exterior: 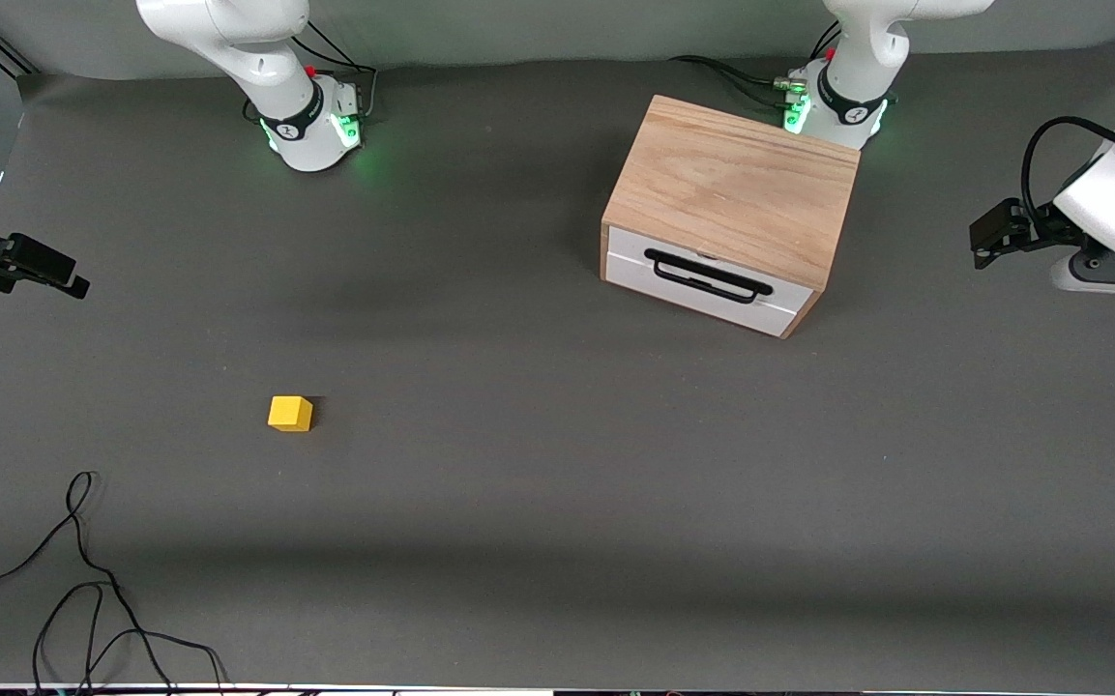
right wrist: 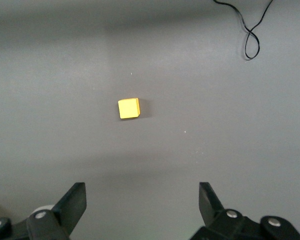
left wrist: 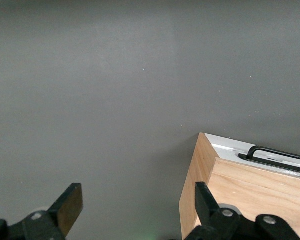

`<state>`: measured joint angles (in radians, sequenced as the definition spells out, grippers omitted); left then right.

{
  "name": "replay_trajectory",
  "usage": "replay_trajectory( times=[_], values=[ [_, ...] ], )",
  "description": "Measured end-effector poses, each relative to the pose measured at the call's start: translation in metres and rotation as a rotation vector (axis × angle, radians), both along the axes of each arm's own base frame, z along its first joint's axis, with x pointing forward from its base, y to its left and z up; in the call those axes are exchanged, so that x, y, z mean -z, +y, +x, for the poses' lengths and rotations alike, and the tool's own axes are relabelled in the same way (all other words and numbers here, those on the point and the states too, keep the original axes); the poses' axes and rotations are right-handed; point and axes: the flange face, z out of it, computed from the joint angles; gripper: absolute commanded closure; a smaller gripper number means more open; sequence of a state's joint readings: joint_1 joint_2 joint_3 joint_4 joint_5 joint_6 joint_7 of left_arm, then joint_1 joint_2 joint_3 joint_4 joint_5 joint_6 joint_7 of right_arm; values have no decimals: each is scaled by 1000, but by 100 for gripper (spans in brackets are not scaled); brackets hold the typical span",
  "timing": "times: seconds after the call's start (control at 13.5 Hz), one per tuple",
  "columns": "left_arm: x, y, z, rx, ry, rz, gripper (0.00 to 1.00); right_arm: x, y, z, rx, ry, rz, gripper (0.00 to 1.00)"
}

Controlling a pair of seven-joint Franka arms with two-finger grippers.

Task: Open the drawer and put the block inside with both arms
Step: 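Move the right gripper toward the yellow cube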

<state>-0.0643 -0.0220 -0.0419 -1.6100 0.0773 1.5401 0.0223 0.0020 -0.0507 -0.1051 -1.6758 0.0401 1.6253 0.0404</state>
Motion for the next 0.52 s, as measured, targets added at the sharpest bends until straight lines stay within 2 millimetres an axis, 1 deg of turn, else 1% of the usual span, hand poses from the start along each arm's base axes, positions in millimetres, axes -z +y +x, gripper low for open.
replay_trajectory(
  times=[0.52],
  values=[
    [3,0,1,0,7,0,0,2,2,0,-6,5,0,0]
  ],
)
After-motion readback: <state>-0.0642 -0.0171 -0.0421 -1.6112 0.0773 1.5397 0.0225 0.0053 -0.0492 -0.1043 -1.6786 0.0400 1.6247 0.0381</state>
